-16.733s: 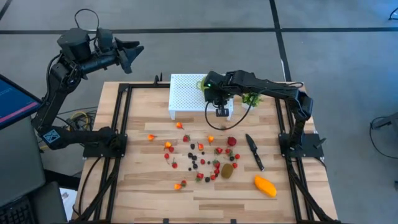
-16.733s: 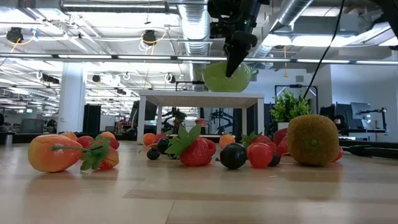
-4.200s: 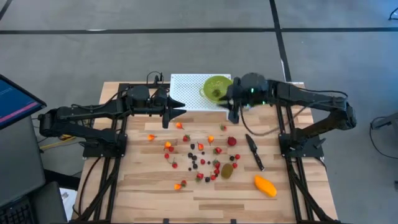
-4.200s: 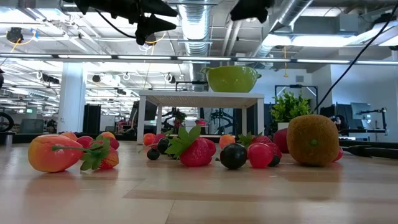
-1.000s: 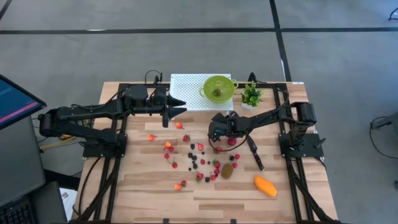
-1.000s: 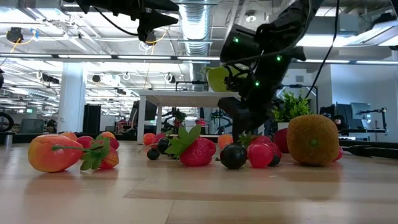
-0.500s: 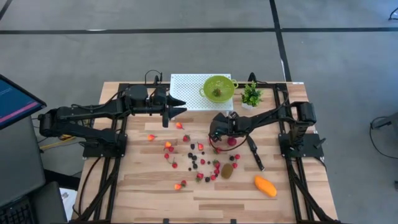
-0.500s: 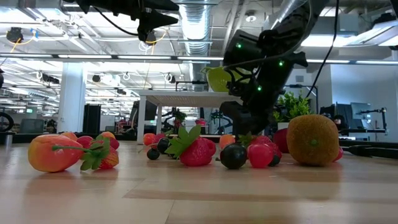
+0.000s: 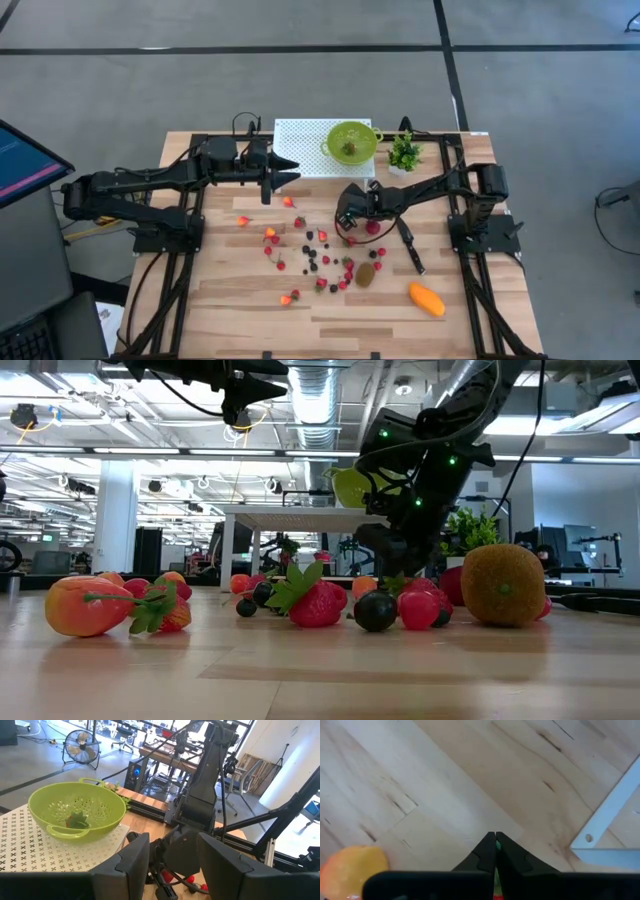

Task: Pick & Place Fruit
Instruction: Put the red strawberry into the green strainer bowl

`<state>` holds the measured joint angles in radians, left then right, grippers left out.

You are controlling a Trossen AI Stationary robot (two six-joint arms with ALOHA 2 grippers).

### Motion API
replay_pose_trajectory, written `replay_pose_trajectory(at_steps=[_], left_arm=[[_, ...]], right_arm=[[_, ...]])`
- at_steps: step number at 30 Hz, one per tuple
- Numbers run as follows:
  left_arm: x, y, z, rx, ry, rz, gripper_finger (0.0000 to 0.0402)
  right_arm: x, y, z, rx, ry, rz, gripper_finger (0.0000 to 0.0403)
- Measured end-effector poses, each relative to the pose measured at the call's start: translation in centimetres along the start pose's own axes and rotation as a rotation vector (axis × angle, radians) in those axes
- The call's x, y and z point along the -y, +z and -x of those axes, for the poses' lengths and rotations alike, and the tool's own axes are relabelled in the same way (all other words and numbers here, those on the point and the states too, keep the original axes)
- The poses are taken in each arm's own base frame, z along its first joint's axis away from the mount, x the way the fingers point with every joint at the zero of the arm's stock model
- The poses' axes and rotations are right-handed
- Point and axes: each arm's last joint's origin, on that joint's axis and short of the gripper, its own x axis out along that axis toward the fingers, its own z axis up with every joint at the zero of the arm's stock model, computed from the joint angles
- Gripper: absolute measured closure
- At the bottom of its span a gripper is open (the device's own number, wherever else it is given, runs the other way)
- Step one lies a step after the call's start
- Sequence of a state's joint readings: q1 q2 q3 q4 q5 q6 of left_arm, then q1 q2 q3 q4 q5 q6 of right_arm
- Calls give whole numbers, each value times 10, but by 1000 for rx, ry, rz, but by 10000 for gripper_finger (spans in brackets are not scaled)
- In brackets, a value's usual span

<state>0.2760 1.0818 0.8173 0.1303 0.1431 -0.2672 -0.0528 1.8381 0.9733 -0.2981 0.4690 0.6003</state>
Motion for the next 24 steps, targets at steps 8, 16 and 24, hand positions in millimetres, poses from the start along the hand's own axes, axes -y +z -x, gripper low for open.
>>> replay_pose_trajectory(at_steps=[8,16,24], left_arm=[[0,0,0,2,-1,0,243],[0,1,0,7,-2,-1,243],[0,1,0,9,-2,-1,243]], right_arm=[[0,0,0,-5,2,11,402],[-2,-1,1,-20,32,13,402],[-23,17,23,35,238,92,403]])
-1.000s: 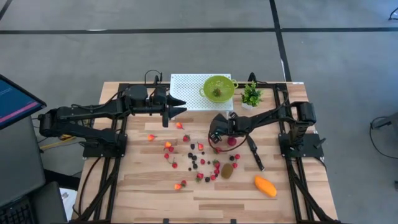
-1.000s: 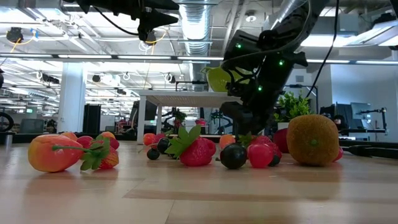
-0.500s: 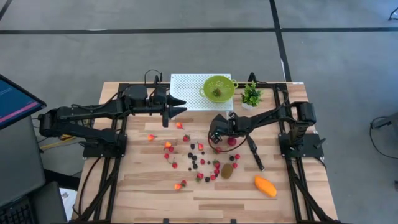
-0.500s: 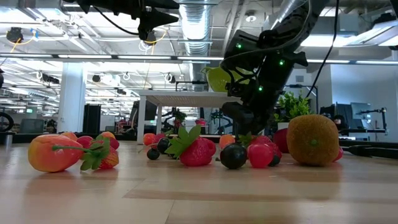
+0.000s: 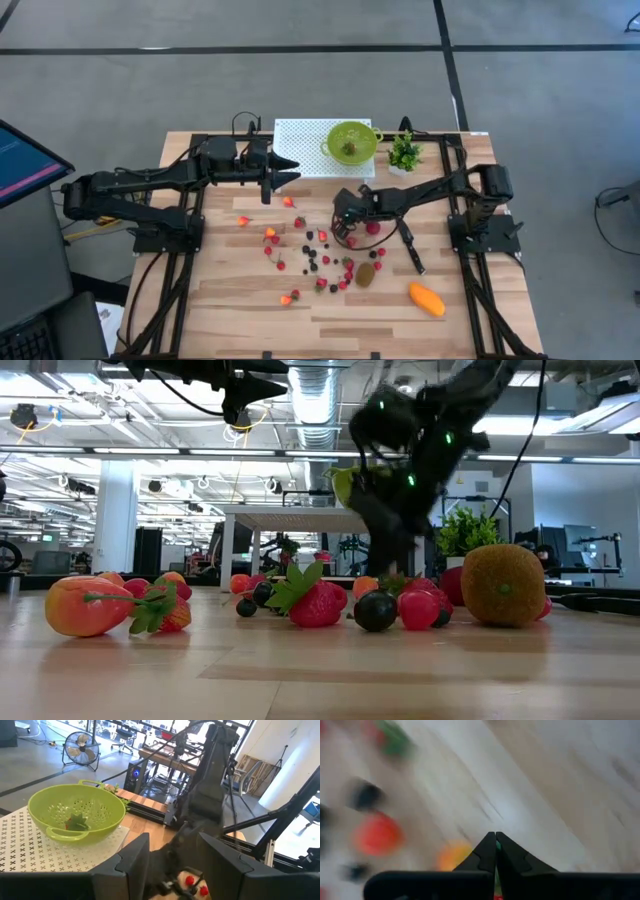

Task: Pick & Place Fruit
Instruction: Put the red strawberry into the green strainer bowl

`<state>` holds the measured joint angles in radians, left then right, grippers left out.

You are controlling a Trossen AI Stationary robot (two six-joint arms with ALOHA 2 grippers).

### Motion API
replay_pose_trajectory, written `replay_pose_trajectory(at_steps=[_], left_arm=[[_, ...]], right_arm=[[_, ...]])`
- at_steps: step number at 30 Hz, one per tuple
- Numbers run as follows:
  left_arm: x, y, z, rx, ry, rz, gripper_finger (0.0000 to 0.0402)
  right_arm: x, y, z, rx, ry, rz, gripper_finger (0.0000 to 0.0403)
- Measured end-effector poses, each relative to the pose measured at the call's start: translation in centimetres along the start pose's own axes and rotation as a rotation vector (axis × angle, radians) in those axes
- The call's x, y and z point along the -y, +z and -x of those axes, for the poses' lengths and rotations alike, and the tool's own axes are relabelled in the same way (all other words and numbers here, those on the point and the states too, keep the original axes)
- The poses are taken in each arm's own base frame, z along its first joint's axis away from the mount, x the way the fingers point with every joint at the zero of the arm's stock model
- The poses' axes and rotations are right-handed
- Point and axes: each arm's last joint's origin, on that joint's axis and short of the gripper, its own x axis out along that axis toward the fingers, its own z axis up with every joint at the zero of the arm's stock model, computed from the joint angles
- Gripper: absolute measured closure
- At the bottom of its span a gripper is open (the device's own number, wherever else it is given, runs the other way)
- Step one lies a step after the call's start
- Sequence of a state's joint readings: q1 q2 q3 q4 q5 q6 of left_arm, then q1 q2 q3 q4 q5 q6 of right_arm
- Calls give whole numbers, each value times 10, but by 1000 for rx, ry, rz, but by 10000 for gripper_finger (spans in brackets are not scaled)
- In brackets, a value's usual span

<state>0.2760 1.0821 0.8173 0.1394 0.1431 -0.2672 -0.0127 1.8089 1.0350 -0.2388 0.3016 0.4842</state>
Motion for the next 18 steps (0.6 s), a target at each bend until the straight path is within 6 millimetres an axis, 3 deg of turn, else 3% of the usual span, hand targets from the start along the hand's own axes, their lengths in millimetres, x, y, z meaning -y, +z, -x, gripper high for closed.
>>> replay_pose_trajectory(at_steps=[5,10,13,18], left_arm=[[0,0,0,1,0,0,243],[0,0,0,4,-1,-1,243],[0,1,0,5,-1,-1,243],[0,1,0,7,-2,-1,243]], right_arm=[[-21,32,29,123,96,88,403],[-30,63,82,286,171,165,403],[-24,78,117,389,195,196,403],[7,94,162,526,168,194,403]])
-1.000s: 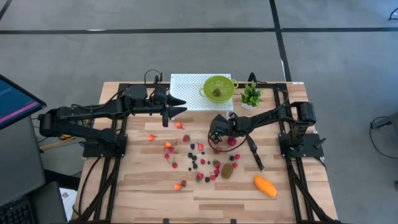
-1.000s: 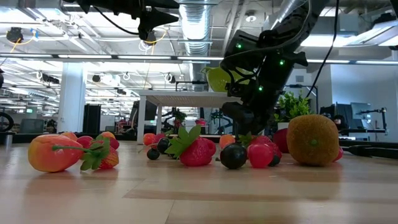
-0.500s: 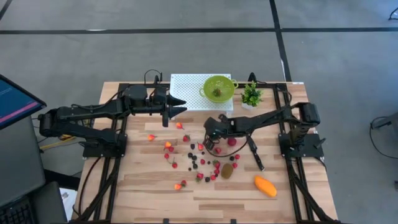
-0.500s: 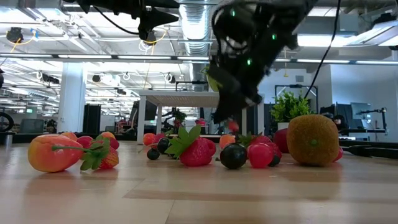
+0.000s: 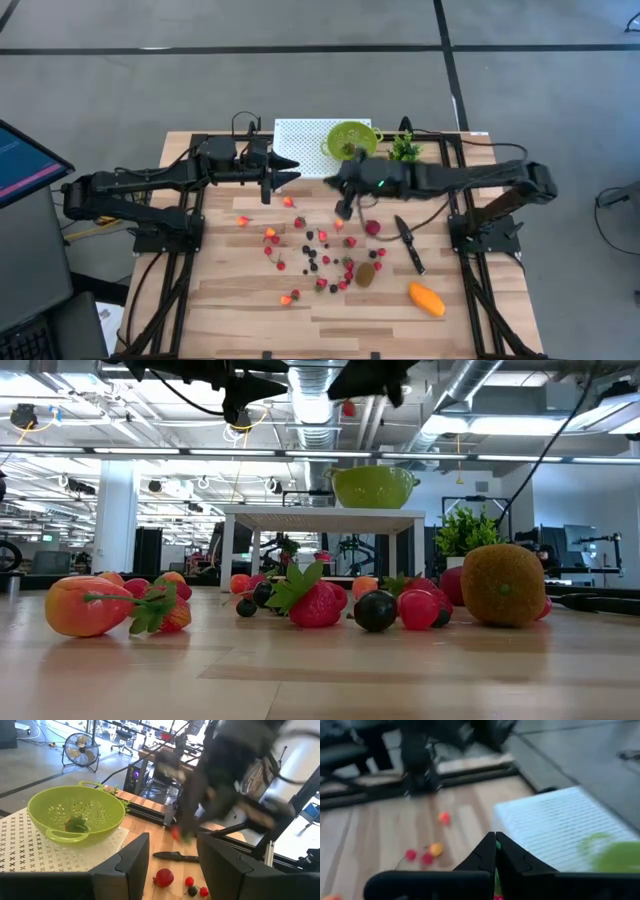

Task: Pick & Place Fruit
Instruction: Put the red strawberry into the green strainer bowl

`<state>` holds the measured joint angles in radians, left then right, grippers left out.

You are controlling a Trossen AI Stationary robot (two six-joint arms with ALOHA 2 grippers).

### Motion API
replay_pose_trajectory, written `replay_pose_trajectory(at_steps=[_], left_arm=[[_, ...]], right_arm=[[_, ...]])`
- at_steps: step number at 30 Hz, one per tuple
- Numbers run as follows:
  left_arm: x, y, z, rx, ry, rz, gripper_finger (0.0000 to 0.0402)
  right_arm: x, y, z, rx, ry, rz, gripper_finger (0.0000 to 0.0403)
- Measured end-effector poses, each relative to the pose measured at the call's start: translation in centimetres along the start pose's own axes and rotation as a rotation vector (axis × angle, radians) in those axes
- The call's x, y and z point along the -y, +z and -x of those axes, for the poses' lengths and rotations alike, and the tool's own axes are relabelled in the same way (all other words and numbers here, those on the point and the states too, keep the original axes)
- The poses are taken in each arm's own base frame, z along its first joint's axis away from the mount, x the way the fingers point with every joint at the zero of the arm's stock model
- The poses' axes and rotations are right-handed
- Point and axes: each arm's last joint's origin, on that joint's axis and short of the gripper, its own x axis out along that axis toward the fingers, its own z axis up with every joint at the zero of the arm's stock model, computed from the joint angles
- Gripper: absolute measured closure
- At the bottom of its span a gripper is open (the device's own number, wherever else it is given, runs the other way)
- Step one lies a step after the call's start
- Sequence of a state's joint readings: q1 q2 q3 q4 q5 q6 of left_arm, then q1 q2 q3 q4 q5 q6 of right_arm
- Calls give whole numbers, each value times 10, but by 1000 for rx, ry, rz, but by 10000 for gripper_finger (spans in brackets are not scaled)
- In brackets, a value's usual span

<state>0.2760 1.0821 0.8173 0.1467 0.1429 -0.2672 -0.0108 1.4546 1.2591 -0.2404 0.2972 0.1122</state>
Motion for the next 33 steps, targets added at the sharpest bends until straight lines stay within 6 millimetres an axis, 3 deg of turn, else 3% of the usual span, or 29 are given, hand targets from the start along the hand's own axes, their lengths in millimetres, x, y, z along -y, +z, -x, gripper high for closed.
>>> replay_pose_trajectory(at_steps=[4,9,23,33], left_arm=[[0,0,0,3,-1,0,243],[0,1,0,6,-2,-1,243],[0,2,0,18,-5,-3,243],[1,2,0,19,-6,-3,243]], right_arm=[[28,16,20,74,-62,-22,403],[58,18,19,67,-153,-30,403],[127,-21,-28,-206,-347,-83,403],[149,-43,-51,-319,-359,-118,403]])
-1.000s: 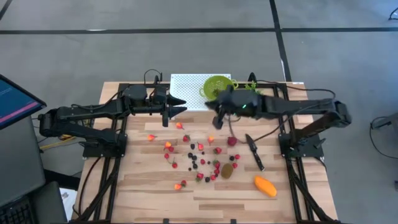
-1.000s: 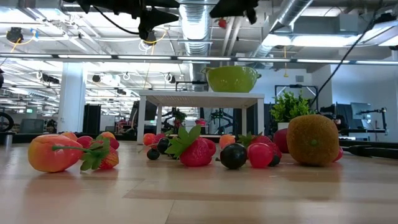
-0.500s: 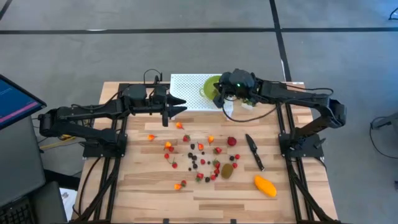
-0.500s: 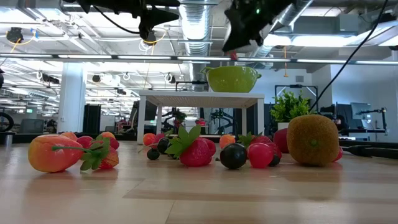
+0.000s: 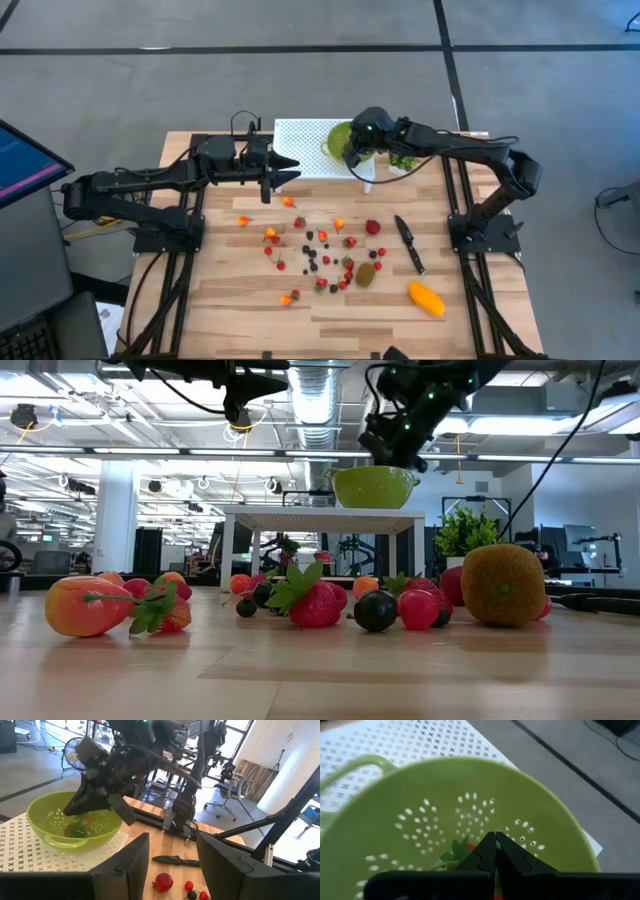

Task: Pick & Place Fruit
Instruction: Put the red strawberry into the green strainer bowl

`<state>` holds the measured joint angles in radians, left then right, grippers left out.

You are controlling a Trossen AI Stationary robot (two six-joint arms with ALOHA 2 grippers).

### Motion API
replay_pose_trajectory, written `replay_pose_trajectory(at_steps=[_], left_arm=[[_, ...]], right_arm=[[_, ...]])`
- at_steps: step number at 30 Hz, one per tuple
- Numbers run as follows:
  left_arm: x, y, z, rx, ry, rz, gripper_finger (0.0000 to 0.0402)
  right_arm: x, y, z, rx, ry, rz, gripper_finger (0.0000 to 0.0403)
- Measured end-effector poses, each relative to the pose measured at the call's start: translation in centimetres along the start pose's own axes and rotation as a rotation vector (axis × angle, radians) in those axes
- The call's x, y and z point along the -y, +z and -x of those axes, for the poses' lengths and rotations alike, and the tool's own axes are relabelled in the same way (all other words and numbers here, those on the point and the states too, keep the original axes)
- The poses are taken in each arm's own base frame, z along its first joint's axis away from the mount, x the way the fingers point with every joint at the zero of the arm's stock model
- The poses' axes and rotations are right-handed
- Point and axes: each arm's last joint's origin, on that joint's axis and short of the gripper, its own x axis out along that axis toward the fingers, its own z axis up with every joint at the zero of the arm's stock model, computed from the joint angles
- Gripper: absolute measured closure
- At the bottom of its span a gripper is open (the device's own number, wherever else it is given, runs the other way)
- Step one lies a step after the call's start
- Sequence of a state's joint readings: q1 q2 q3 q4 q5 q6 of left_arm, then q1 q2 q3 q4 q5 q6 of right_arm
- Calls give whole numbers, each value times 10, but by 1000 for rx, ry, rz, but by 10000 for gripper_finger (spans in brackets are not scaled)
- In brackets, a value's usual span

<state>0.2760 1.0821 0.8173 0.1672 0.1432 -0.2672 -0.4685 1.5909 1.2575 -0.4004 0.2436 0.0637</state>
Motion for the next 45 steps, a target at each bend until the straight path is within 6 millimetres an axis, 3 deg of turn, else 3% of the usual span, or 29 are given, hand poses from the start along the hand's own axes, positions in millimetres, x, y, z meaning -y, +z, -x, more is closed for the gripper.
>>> replay_pose_trajectory(at_steps=[9,18,22,27,31,35,39,45], left_arm=[[0,1,0,8,-2,-1,243],[0,1,0,15,-4,-2,243],[0,2,0,16,-4,-2,243],[0,2,0,18,-5,-3,243],[1,2,0,21,-6,-3,243],[1,2,0,22,-6,-3,243],[1,2,0,23,-6,-3,243],[1,3,0,28,-8,-4,243]], right_arm=[[-1,1,1,6,2,-3,396],[1,7,8,60,11,-19,309],[-3,26,33,143,81,-16,291],[-19,52,86,314,191,56,297],[-37,62,133,436,272,137,306],[-51,62,172,503,364,167,310],[-66,51,198,510,453,205,311],[-92,23,210,331,519,226,311]])
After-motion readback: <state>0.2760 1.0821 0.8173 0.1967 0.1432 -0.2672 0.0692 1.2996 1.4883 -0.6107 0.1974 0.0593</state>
